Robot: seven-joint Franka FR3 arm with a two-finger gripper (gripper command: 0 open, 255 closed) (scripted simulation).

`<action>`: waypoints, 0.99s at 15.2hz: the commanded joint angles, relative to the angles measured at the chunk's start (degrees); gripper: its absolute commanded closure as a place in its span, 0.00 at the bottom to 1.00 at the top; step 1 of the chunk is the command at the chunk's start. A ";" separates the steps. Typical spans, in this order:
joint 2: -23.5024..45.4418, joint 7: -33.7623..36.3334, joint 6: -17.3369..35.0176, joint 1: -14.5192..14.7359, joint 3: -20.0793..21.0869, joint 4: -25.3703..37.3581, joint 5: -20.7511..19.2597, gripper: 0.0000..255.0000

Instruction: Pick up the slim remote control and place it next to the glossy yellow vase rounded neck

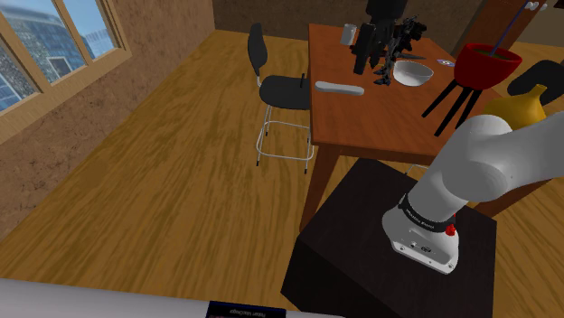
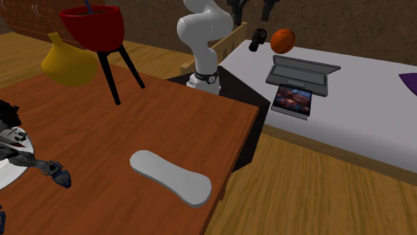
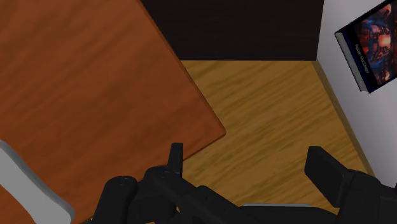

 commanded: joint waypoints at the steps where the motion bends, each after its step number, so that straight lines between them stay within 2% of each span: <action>1: 0.00 0.00 0.00 0.00 0.00 0.00 0.00 0.00; 8: 4.25 -14.15 8.14 -1.12 -9.39 -3.00 -6.24 0.00; 15: 13.62 -28.18 17.26 -1.10 -18.93 -1.44 -9.98 0.00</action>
